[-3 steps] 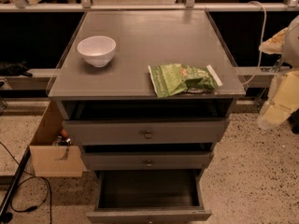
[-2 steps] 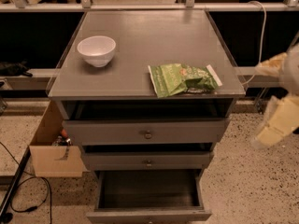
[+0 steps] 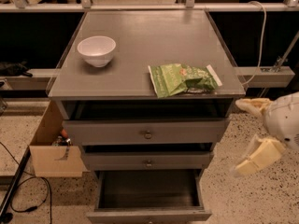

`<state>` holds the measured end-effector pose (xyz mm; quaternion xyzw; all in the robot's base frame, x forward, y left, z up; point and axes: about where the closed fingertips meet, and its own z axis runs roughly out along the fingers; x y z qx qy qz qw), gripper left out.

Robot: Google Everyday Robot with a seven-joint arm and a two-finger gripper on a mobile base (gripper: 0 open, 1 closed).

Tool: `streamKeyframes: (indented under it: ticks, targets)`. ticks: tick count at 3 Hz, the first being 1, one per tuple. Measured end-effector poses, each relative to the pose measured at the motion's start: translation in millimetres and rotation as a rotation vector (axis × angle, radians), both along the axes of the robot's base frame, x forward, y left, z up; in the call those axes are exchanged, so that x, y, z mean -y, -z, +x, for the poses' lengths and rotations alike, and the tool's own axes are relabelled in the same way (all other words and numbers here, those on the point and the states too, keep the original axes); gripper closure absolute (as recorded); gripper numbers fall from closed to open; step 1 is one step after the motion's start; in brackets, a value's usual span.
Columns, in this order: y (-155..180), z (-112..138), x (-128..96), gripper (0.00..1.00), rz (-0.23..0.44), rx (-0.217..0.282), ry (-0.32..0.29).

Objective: Close bottom drawer

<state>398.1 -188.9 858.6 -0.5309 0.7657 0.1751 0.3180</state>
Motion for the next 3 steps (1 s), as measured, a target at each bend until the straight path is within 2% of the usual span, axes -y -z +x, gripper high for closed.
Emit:
streamKeyframes:
  ticks: [1, 3]
  targets:
    - [-4.9, -0.5, -8.6, 0.0, 0.049, 0.015, -0.013]
    - [2.7, -2.0, -11.7, 0.0, 0.031, 0.008, -0.003]
